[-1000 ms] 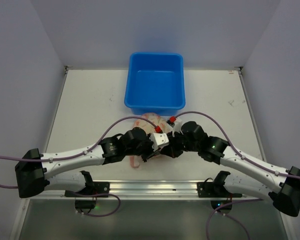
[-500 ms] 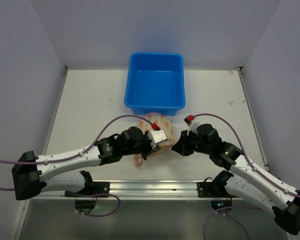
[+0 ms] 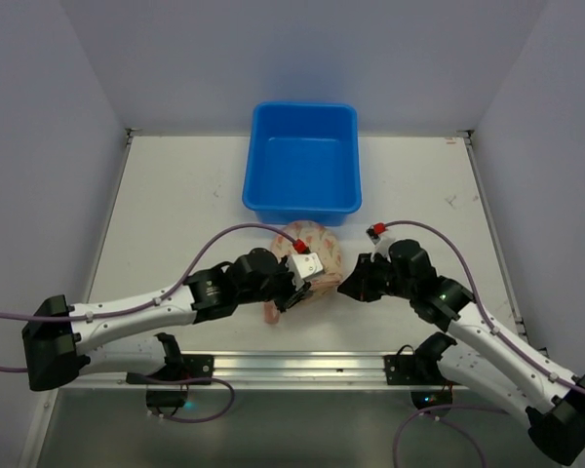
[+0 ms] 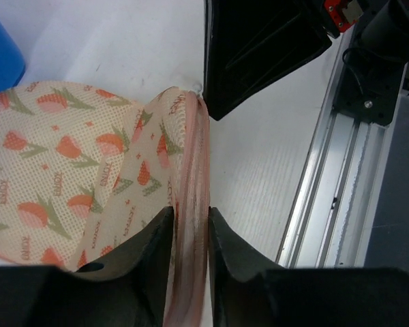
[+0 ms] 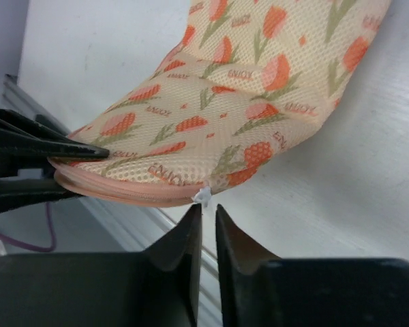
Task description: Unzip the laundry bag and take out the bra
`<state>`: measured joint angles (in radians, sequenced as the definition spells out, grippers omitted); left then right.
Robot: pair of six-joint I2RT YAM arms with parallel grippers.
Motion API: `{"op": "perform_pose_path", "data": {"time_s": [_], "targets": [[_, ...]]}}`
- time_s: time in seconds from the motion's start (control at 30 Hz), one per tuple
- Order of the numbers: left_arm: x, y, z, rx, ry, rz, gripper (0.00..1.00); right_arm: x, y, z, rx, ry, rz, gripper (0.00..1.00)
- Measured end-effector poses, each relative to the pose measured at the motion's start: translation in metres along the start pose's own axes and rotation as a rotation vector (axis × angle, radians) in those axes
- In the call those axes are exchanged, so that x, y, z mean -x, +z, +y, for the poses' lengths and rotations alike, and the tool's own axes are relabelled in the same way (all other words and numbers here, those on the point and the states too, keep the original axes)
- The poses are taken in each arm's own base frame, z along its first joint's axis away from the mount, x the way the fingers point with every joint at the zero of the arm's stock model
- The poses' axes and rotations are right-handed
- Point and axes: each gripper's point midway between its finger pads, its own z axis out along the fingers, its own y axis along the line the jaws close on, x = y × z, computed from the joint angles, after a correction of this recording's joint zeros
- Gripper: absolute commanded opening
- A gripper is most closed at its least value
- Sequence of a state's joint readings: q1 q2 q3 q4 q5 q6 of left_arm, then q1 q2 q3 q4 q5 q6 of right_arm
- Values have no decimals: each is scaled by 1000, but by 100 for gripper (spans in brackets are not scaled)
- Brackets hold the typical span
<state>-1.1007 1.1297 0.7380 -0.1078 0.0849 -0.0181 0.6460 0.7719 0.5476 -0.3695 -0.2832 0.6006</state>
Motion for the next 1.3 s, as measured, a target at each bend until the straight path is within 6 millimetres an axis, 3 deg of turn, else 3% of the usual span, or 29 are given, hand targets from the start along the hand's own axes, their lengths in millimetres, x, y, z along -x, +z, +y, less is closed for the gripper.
{"op": "perform_pose_path", "data": {"time_s": [0.03, 0.07, 0.17, 0.3, 0.5, 0.63, 0.7, 0.83, 0.9, 1.07, 1.13, 1.17, 1.3], "targets": [[-1, 1, -1, -5, -4, 4, 43, 1, -2, -2, -12, 4, -7, 27], [-4, 2, -2, -13, -13, 13, 67, 1, -4, -7, -31, 2, -16, 34], [-11, 8, -7, -39, -30, 40, 99, 2, -12, -15, -74, 3, -34, 57], [-11, 11, -11, -52, -60, 53, 100, 1, -23, -22, -121, -12, -53, 74], [32, 6, 0, 18, -147, -21, 100, 15, -39, -19, -150, -30, -98, 82], [61, -2, 28, 128, -280, -72, 100, 21, -37, -17, -162, -39, -89, 85], [65, -10, 58, 213, -376, -79, 100, 23, -32, -17, -167, -42, -71, 85], [46, -38, 135, 423, -543, -78, 100, 25, -17, -12, -171, -60, -24, 85], [29, -63, 173, 539, -618, -70, 100, 23, -6, -1, -168, -95, 15, 85], [-6, -129, 232, 766, -741, -75, 100, 31, 32, 38, -176, -202, 73, 77], [-20, -153, 243, 845, -766, -82, 100, 36, 48, 51, -195, -233, 84, 73], [-27, -161, 245, 876, -772, -87, 100, 39, 57, 58, -203, -248, 83, 65], [-52, -175, 231, 931, -769, -92, 100, 41, 93, 78, -259, -298, 101, 55]]}}
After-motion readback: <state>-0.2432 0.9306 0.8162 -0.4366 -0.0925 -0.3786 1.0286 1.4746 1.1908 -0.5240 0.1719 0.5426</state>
